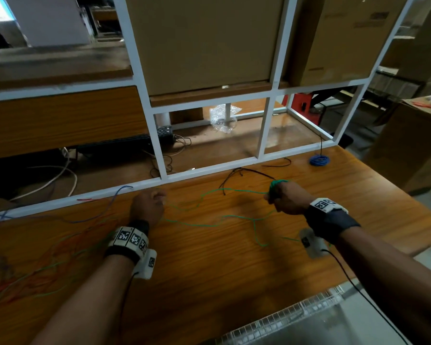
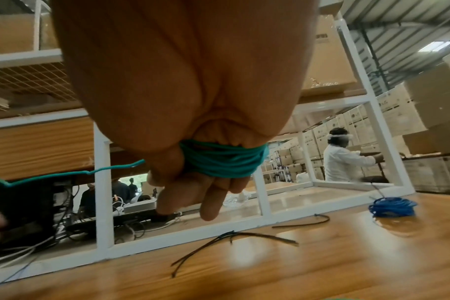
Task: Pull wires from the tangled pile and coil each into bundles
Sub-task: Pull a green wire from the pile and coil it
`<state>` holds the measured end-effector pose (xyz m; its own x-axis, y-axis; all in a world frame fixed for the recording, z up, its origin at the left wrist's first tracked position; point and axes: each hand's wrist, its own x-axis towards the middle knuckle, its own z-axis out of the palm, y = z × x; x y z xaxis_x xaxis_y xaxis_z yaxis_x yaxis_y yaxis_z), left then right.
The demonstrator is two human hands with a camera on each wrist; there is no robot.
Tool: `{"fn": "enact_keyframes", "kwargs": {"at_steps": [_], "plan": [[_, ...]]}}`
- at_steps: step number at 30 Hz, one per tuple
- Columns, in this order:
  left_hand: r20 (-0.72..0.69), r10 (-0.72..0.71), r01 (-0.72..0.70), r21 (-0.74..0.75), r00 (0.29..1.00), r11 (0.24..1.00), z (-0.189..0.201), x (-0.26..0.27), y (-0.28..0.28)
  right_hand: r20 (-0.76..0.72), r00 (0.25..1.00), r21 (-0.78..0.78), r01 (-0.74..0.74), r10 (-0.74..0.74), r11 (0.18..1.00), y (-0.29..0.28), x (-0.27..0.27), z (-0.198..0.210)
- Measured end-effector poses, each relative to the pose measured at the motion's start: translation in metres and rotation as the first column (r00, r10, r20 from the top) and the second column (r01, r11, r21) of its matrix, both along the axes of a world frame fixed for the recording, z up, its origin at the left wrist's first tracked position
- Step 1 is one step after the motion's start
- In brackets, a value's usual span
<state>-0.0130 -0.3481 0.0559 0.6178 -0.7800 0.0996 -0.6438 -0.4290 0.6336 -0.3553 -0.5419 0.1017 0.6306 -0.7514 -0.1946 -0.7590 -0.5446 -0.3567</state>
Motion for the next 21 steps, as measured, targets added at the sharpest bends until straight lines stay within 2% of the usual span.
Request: {"fn": "enact_keyframes", "kwargs": {"at_steps": [2, 3, 4, 6, 8, 10, 12, 14, 15, 17, 21], "plan": [[0.041, -0.098, 0.093, 0.108, 0.994, 0.990, 0.004, -0.015, -0.007, 0.037, 0.999, 0.028, -0.022, 0.021, 0.999, 0.011, 0.007, 0.001], [0.050, -0.150, 0.144, 0.107, 0.987, 0.984, 0.008, -0.024, -0.011, 0.051, 0.998, 0.044, -0.034, 0.032, 0.998, 0.017, 0.012, 0.001], [0.039, -0.195, 0.193, 0.061, 0.980, 0.979, 0.014, -0.035, -0.015, 0.065, 0.997, 0.057, -0.044, 0.041, 0.997, 0.022, 0.017, 0.000], [-0.026, -0.239, 0.234, -0.123, 0.971, 0.964, 0.031, -0.062, -0.022, 0.100, 0.994, 0.050, -0.056, 0.051, 0.997, 0.030, 0.026, 0.000], [-0.131, -0.239, 0.188, -0.312, 0.962, 0.931, 0.051, -0.088, -0.026, 0.122, 0.990, 0.032, -0.070, 0.066, 0.997, 0.035, 0.035, 0.001], [-0.195, -0.274, 0.176, -0.407, 0.942, 0.896, 0.070, -0.113, -0.030, 0.137, 0.987, 0.005, -0.086, 0.085, 0.996, 0.040, 0.042, 0.003], [-0.120, -0.320, 0.262, -0.350, 0.940, 0.900, 0.078, -0.132, -0.036, 0.179, 0.980, -0.004, -0.087, 0.086, 0.996, 0.044, 0.047, 0.006], [0.040, -0.366, 0.367, -0.156, 0.930, 0.917, 0.072, -0.140, -0.047, 0.206, 0.975, -0.003, -0.089, 0.087, 0.996, 0.049, 0.050, 0.012], [0.073, -0.395, 0.399, -0.071, 0.916, 0.914, 0.066, -0.141, -0.052, 0.199, 0.975, -0.010, -0.094, 0.094, 0.996, 0.050, 0.050, 0.015], [0.004, -0.439, 0.439, -0.027, 0.898, 0.898, 0.055, -0.138, -0.058, 0.220, 0.971, -0.005, -0.098, 0.097, 0.995, 0.051, 0.048, 0.015], [-0.140, -0.516, 0.497, -0.151, 0.845, 0.854, 0.050, -0.130, -0.054, 0.457, 0.885, 0.315, -0.061, -0.095, 0.947, 0.049, 0.034, 0.014]]}}
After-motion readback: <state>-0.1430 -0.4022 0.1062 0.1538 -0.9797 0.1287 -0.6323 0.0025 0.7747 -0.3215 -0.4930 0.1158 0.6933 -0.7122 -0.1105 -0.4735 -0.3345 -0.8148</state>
